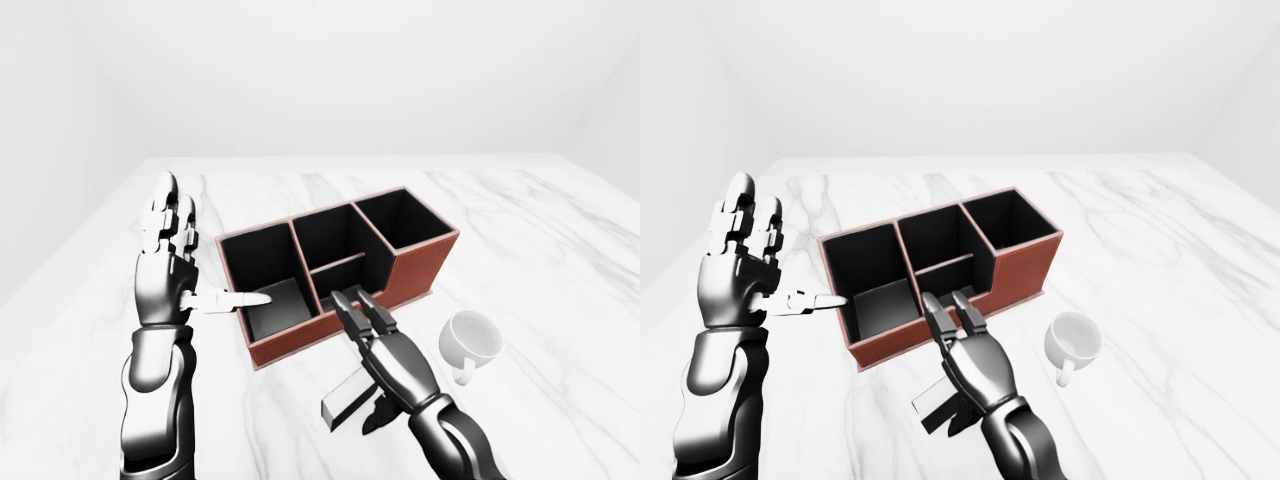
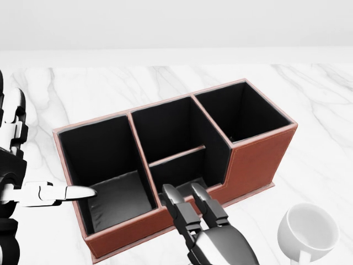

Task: Pick up the book and place it in the front compartment of the caddy.

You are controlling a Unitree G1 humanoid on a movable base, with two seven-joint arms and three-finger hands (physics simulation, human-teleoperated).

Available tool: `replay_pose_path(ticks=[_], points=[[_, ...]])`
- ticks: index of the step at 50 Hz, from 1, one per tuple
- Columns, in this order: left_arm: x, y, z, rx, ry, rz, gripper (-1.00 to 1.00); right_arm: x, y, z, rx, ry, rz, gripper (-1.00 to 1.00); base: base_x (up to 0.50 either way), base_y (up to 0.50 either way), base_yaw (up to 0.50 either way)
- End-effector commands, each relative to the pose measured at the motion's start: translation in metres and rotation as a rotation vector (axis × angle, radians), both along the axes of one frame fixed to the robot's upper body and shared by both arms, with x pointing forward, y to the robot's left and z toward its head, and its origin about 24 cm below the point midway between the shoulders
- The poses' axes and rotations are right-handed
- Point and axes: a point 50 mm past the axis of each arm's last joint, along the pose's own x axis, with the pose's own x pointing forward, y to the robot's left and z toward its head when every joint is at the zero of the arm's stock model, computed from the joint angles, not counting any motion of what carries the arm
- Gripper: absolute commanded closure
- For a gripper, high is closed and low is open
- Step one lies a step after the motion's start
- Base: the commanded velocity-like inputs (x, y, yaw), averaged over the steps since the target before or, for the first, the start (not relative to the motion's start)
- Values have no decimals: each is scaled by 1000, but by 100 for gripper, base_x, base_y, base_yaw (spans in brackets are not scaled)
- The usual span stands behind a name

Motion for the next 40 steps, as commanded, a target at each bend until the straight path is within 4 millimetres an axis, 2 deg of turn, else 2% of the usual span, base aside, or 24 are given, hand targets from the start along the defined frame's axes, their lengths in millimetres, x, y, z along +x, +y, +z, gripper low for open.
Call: replay_pose_path(ticks=[1, 40], points=[[0, 0, 1, 1, -2, 1, -99, 0, 1, -7, -7, 7, 8, -100, 0, 0, 0], [1, -1, -4, 4, 19, -3, -99, 2, 4, -29, -14, 36, 18, -100, 0, 0, 0]])
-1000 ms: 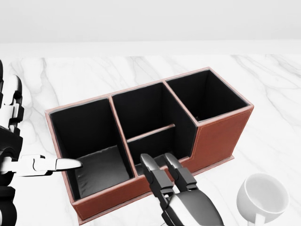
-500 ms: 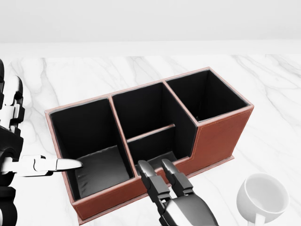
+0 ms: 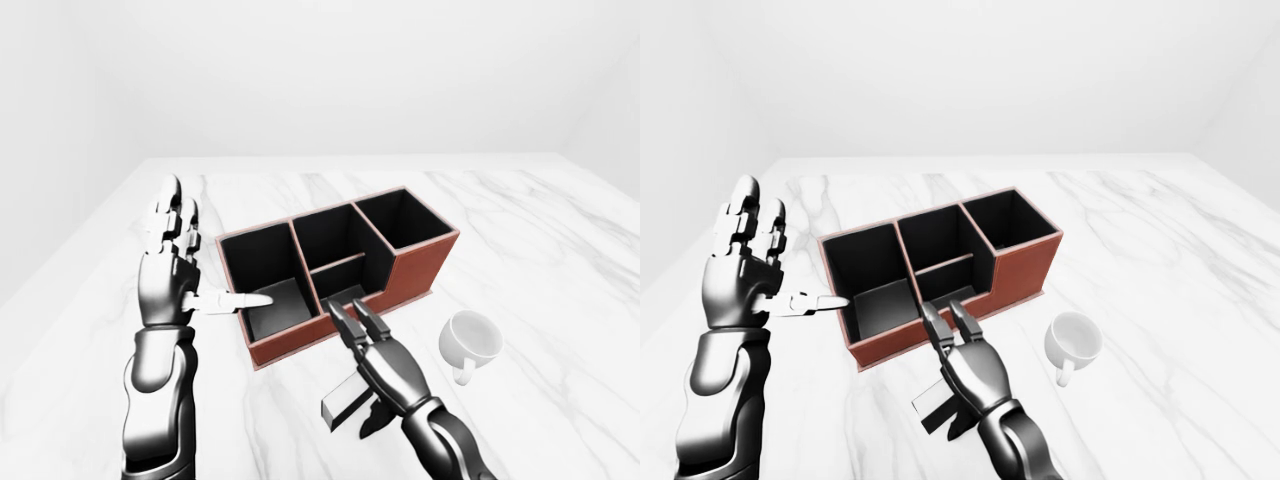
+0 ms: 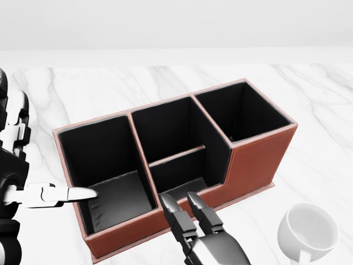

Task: Pick up the book and place it in the front compartment of the caddy.

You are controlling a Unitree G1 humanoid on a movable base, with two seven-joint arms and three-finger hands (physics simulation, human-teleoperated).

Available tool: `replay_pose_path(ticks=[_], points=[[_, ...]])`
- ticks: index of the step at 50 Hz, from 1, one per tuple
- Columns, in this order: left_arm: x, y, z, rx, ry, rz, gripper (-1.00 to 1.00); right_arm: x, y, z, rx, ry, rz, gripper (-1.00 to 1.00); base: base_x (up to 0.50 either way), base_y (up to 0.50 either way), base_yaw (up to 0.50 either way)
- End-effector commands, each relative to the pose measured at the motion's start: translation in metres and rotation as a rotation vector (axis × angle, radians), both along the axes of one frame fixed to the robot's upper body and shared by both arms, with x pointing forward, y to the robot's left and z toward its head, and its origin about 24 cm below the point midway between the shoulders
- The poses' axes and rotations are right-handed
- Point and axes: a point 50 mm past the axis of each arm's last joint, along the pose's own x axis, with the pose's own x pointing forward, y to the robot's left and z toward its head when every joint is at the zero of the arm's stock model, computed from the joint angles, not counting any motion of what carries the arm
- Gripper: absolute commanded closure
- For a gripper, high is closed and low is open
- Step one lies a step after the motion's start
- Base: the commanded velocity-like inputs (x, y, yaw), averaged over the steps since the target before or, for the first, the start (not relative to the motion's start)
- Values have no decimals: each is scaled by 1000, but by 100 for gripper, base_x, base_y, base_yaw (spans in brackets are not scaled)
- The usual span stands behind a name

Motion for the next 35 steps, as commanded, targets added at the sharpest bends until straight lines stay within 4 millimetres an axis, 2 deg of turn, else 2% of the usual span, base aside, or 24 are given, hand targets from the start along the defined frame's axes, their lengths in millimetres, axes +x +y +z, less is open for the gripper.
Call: replay_pose_path(ticks=[1, 35], points=[[0, -1, -1, 1, 6, -2, -99, 1, 1, -6, -2, 8, 5, -100, 0, 0, 0], [0, -1, -2, 3, 9, -4, -100, 7, -2, -17, -12, 36, -19, -100, 0, 0, 0]])
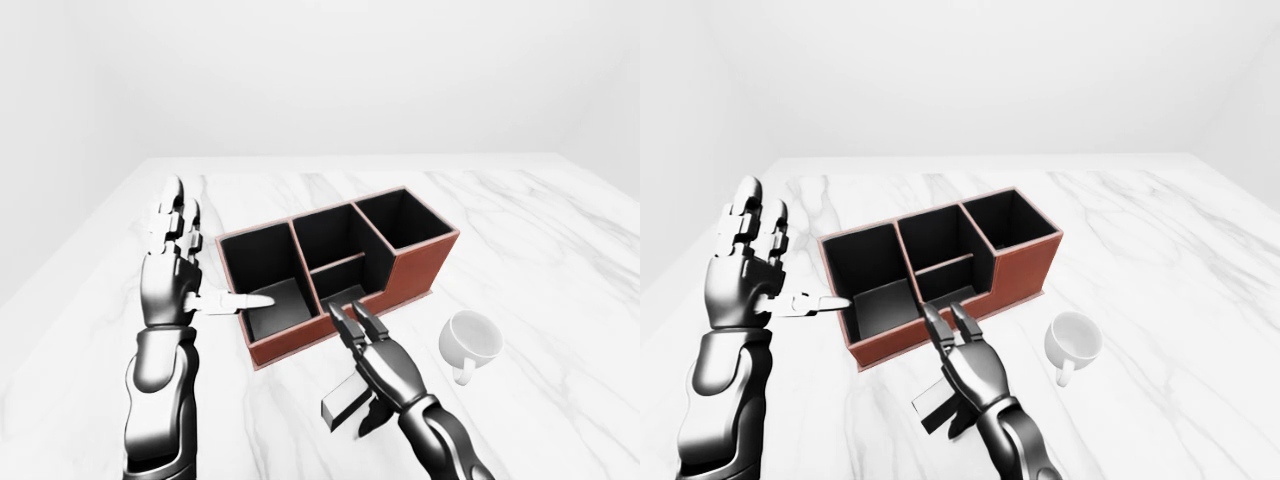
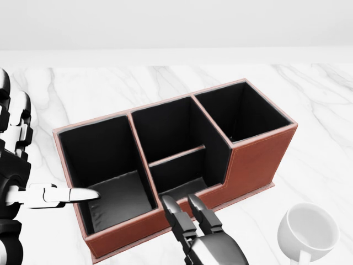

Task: Pick up the book and place it in the front compartment of the caddy.

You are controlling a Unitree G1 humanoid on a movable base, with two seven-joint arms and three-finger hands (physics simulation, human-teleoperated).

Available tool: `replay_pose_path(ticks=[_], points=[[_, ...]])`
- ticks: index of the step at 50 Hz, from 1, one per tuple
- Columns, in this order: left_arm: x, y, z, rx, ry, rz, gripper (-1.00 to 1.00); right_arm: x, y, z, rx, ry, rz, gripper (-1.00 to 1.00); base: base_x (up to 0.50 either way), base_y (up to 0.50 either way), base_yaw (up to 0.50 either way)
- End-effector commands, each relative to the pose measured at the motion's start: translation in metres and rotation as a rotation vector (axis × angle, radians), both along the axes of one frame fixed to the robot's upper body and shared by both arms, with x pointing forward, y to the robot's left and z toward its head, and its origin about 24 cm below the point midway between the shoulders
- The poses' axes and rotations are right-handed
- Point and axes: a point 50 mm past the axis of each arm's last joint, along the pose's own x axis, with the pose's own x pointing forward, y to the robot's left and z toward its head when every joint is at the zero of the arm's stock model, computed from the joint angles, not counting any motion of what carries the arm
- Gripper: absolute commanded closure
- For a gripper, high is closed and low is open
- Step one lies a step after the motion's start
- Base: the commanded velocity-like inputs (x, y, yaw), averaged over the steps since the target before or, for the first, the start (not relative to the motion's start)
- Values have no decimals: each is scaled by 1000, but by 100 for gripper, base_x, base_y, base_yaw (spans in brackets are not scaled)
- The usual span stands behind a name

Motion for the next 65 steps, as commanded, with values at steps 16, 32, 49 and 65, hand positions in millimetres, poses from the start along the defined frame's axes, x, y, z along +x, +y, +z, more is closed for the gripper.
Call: replay_pose_path(ticks=[16, 32, 49, 65], points=[[0, -1, -1, 2, 4, -1, -99, 1, -1, -14, -11, 32, -24, -100, 0, 0, 0], [0, -1, -1, 1, 6, -2, -100, 2, 1, -17, -18, 37, -19, -100, 0, 0, 0], [0, -1, -2, 1, 6, -3, -99, 3, 2, -25, -31, 53, -20, -100, 0, 0, 0], [0, 0, -1, 1, 4, -1, -99, 2, 2, -24, -14, 62, -18, 100, 0, 0, 0]])
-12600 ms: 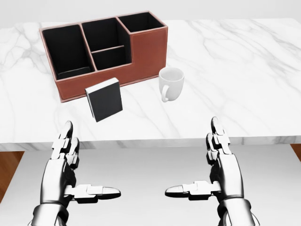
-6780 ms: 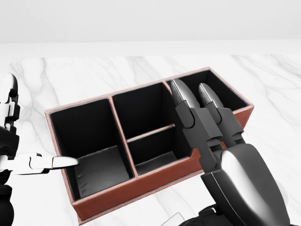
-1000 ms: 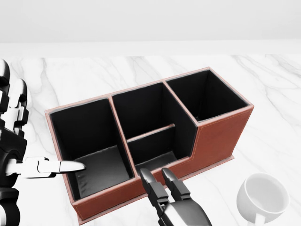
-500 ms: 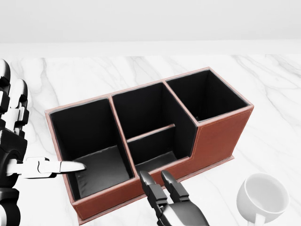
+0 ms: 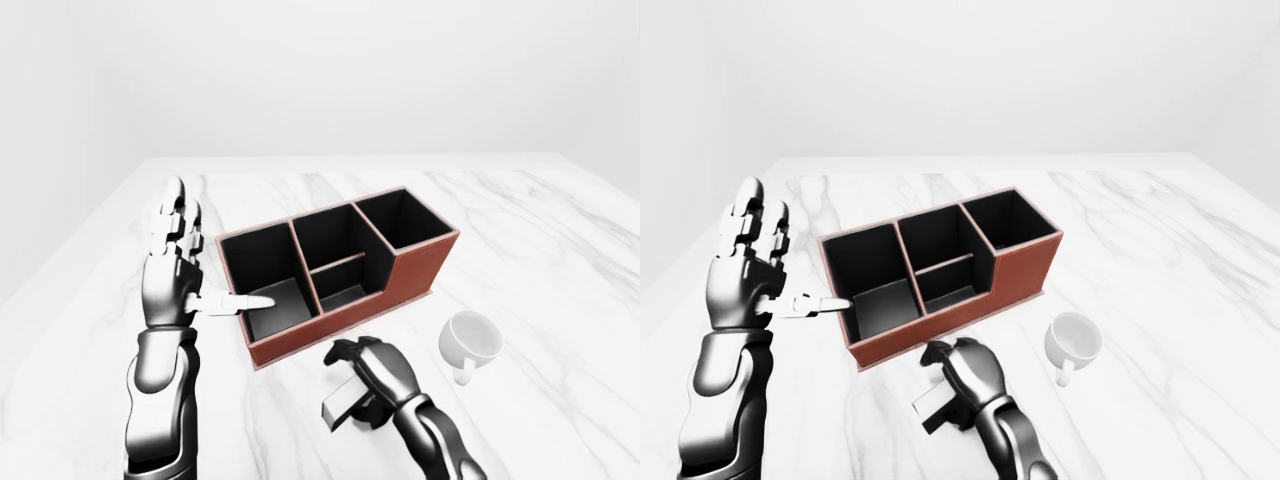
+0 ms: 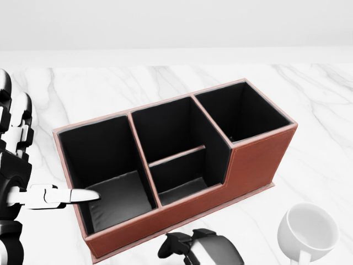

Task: Pick up the book and place it in the front compartment of the caddy.

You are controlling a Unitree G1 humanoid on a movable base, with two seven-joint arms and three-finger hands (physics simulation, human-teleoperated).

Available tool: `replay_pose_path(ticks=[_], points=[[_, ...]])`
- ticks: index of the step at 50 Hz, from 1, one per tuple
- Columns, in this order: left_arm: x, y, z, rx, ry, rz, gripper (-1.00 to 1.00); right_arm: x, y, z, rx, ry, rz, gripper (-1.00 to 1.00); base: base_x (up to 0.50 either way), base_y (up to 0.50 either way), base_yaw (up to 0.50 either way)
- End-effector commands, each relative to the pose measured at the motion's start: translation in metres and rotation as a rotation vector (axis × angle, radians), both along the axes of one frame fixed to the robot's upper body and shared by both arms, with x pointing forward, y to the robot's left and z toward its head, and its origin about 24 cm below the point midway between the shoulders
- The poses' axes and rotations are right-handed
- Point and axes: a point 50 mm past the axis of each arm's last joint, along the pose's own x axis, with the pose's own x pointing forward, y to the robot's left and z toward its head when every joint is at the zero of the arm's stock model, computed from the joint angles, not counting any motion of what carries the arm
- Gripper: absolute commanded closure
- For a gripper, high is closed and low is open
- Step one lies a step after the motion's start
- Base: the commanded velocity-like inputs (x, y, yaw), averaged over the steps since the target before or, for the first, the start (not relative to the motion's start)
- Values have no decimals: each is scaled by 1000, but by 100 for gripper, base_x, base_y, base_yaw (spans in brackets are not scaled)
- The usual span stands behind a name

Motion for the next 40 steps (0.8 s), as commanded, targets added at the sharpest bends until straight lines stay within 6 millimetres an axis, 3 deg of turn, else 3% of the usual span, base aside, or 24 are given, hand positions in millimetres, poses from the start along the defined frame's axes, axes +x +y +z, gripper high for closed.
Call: replay_pose_path(ticks=[1, 18, 40], points=[[0, 0, 0, 0, 1, 1, -100, -3, 1, -4, 6, 17, 0, 100, 0, 0, 0], [0, 0, 1, 0, -3, 0, -99, -2, 0, 0, 10, 6, 1, 100, 0, 0, 0], [0, 1, 1, -3, -3, 1, -100, -1, -3, 44, 38, -92, 11, 100, 0, 0, 0]])
